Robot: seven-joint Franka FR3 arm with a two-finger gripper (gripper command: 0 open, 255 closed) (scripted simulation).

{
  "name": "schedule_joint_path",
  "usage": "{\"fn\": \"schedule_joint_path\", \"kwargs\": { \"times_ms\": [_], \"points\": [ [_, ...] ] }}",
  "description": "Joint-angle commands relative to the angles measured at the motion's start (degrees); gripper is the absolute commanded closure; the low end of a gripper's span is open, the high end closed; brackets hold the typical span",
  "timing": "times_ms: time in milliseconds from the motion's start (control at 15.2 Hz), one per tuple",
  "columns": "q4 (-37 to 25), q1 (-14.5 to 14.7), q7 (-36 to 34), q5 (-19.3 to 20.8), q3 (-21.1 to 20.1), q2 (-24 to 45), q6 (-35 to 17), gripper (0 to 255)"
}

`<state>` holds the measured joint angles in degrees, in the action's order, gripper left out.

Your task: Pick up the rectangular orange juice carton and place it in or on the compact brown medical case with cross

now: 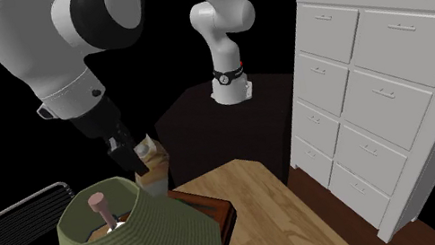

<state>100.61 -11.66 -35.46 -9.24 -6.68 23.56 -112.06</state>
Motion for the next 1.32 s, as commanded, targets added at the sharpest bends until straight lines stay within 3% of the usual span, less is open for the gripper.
{"fn": "schedule_joint_path", "kwargs": {
  "times_ms": [0,396,924,990,1254],
  "points": [
    [0.32,0.09,0.1,0.01,-0.01,0.82,-1.2,255],
    [1.5,0.2,0.6,0.0,0.04,3.09,-4.62,255],
    [1.48,0.2,0.6,0.0,0.04,3.1,-4.61,255],
    [1.49,0.2,0.6,0.0,0.04,3.09,-4.61,0],
    [1.49,0.2,0.6,0.0,0.04,3.1,-4.62,0]
  ]
}}
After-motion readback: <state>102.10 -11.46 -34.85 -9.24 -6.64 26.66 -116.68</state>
